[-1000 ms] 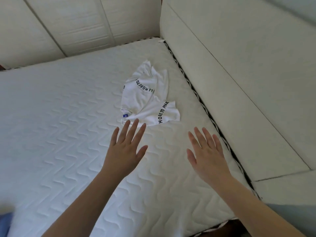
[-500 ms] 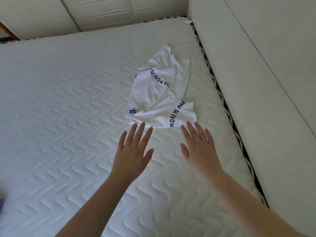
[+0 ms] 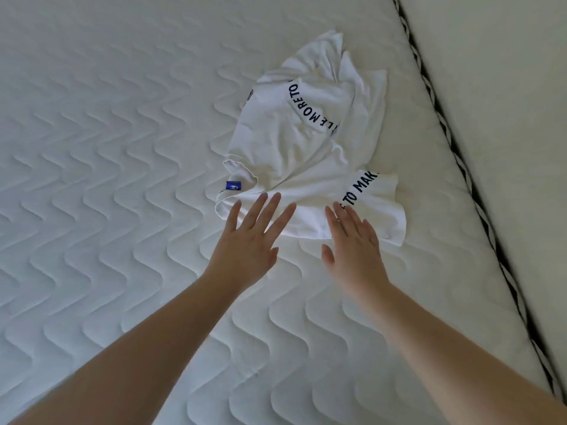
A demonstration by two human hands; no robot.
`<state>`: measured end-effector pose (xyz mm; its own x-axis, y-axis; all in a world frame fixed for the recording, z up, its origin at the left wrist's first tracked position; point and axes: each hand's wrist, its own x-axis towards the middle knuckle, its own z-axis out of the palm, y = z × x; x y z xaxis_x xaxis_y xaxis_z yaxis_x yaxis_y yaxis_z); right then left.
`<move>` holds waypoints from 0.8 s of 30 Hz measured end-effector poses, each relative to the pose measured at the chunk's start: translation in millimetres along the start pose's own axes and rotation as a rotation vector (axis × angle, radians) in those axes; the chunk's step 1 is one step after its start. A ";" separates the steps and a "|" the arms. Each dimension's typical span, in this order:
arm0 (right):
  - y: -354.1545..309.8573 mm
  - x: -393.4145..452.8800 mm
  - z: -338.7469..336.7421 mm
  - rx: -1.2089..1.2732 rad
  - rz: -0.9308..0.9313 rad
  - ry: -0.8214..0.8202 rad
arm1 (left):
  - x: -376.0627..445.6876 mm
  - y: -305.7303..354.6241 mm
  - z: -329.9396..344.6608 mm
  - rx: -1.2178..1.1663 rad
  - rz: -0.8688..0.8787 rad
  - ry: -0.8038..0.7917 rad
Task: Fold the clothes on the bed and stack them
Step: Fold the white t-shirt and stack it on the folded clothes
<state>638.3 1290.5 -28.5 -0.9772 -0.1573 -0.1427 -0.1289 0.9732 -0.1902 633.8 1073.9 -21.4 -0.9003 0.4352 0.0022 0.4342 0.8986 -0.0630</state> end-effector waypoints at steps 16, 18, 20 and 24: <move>2.4 81.6 152.8 0.007 0.005 0.143 | 42.0 -32.9 162.5 -0.172 -0.250 -0.022; 2.2 82.5 154.8 -0.002 0.008 0.123 | 41.6 -28.5 170.9 -0.162 -0.285 0.028; 1.1 82.5 153.4 -0.022 0.013 0.104 | 40.7 -28.4 177.7 -0.161 -0.308 0.075; -0.2 83.2 151.7 -0.043 0.007 0.080 | 39.6 -29.7 183.6 -0.182 -0.291 0.131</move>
<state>582.7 1251.8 -187.7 -0.9882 -0.1386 -0.0659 -0.1277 0.9808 -0.1474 579.9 1054.1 -202.6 -0.9806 0.1531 0.1222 0.1694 0.9759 0.1372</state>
